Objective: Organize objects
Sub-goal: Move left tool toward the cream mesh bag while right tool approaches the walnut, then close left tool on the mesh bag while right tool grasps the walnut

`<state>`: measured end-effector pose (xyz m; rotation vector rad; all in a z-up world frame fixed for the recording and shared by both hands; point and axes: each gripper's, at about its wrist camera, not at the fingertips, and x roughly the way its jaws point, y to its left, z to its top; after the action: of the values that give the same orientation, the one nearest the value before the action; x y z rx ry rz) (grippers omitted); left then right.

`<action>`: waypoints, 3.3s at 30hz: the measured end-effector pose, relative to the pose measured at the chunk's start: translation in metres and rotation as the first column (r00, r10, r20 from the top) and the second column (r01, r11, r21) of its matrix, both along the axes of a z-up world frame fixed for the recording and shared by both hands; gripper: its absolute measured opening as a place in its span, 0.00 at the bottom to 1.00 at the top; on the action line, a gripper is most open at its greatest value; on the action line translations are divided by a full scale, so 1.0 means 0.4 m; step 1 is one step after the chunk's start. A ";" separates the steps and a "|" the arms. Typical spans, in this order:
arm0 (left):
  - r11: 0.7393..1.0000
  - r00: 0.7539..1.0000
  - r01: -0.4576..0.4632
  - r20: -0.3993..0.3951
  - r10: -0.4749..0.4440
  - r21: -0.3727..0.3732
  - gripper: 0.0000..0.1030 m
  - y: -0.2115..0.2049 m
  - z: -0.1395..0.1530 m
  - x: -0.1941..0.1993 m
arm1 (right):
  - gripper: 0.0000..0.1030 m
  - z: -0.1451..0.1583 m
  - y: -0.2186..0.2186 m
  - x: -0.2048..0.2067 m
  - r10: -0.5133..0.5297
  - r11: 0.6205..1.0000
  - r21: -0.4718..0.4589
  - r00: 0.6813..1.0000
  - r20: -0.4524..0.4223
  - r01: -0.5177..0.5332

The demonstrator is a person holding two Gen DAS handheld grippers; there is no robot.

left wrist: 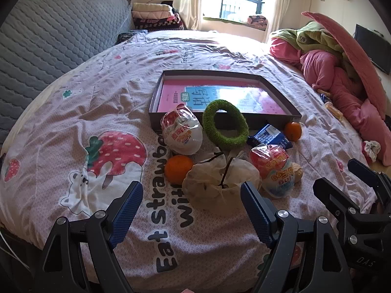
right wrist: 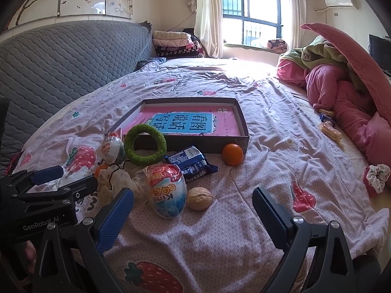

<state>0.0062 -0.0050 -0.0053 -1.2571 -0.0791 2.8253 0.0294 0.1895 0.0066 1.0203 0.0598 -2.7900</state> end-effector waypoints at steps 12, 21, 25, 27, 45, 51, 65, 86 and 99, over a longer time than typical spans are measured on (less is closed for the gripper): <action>1.000 0.998 -0.006 0.062 0.006 -0.010 0.80 -0.026 -0.052 -0.004 | 0.95 -0.029 -0.003 -0.002 0.012 1.000 0.016 0.999 0.039 -0.013; 1.000 0.996 0.009 0.086 -0.008 -0.010 0.80 -0.026 -0.069 -0.005 | 0.95 -0.055 -0.003 -0.006 0.020 1.000 0.019 0.996 0.082 -0.022; 1.000 0.995 0.009 0.102 -0.009 0.000 0.80 -0.032 -0.081 -0.013 | 0.95 -0.071 0.001 -0.013 0.020 1.000 0.013 0.994 0.107 -0.021; 1.000 0.995 0.009 0.101 -0.009 0.002 0.80 -0.036 -0.085 -0.016 | 0.95 -0.077 0.002 -0.017 0.019 1.000 0.011 0.993 0.116 -0.020; 0.990 0.988 0.139 0.067 -0.140 0.023 0.80 0.046 -0.091 -0.050 | 0.91 -0.107 0.033 -0.055 0.011 1.000 -0.002 0.990 0.139 -0.011; 0.989 0.988 0.148 0.053 -0.148 -0.004 0.80 0.059 -0.093 -0.071 | 0.87 -0.122 0.061 -0.079 -0.016 1.000 0.022 0.988 0.155 0.013; 0.985 0.984 0.172 0.041 -0.172 -0.001 0.80 0.079 -0.104 -0.111 | 0.70 -0.158 0.055 -0.127 0.022 0.996 0.086 0.983 0.181 -0.039; 0.974 0.968 0.209 0.122 -0.218 0.082 0.47 0.105 -0.142 -0.164 | 0.43 -0.169 0.030 -0.201 0.158 0.982 0.073 0.969 0.189 -0.174; 0.969 0.967 0.225 0.098 -0.235 0.106 0.24 0.111 -0.126 -0.146 | 0.31 -0.153 0.047 -0.194 0.165 0.985 0.021 0.977 0.137 -0.169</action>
<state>-0.0523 0.0393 -0.0556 -1.3074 -0.0651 2.5260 -0.0483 0.2084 -0.0546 1.1518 0.1658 -2.5709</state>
